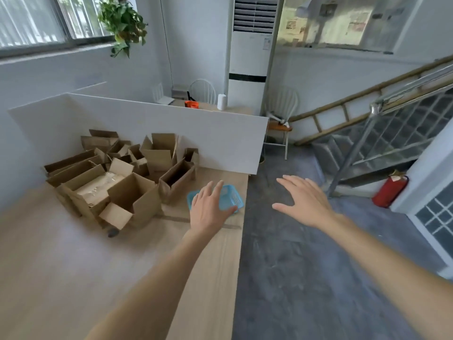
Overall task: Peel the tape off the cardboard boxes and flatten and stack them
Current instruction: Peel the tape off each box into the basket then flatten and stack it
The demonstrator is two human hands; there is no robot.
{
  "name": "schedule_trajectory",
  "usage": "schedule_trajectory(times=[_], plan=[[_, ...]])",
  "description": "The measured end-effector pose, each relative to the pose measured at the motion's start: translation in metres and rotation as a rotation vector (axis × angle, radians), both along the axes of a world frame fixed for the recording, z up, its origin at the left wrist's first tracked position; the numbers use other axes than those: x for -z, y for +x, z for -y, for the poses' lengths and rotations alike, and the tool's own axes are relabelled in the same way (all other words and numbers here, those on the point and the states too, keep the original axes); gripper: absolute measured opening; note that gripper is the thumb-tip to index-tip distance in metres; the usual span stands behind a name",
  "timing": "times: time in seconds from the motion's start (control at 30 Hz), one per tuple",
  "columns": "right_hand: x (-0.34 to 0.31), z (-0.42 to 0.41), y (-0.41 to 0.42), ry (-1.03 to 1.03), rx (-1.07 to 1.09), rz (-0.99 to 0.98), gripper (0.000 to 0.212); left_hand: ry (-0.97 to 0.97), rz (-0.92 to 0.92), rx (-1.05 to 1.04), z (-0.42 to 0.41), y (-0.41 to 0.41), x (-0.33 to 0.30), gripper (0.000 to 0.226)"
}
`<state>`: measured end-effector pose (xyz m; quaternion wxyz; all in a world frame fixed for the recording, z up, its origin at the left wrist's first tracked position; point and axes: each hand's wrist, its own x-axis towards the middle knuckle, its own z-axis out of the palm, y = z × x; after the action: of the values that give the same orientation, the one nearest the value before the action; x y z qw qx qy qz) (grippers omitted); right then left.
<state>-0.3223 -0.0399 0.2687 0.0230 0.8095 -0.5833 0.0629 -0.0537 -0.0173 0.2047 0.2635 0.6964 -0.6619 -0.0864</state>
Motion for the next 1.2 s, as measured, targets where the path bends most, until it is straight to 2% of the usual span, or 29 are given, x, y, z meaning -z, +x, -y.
schedule_trajectory(times=[0.2,0.37,0.63,0.83,1.0,1.2], plan=[[0.026,0.056,-0.037,0.038,-0.031,0.004,0.083,0.043,-0.041,-0.050,0.043,-0.047,0.034,0.090],[0.041,0.113,-0.020,0.082,-0.113,0.029,0.085,0.068,-0.029,-0.143,0.073,-0.028,0.045,0.090],[0.043,0.232,0.078,0.083,-0.327,0.041,0.083,0.013,-0.075,-0.491,0.147,0.061,0.055,0.084],[0.063,0.287,0.176,0.139,-0.486,0.053,0.079,0.055,-0.115,-0.661,0.161,0.125,0.078,0.086],[0.099,0.308,0.245,0.189,-0.609,0.023,0.079,0.072,-0.111,-0.695,0.154,0.166,0.101,0.089],[0.152,0.359,0.290,0.265,-0.677,0.032,0.079,0.142,-0.143,-0.695,0.173,0.189,0.135,0.093]])
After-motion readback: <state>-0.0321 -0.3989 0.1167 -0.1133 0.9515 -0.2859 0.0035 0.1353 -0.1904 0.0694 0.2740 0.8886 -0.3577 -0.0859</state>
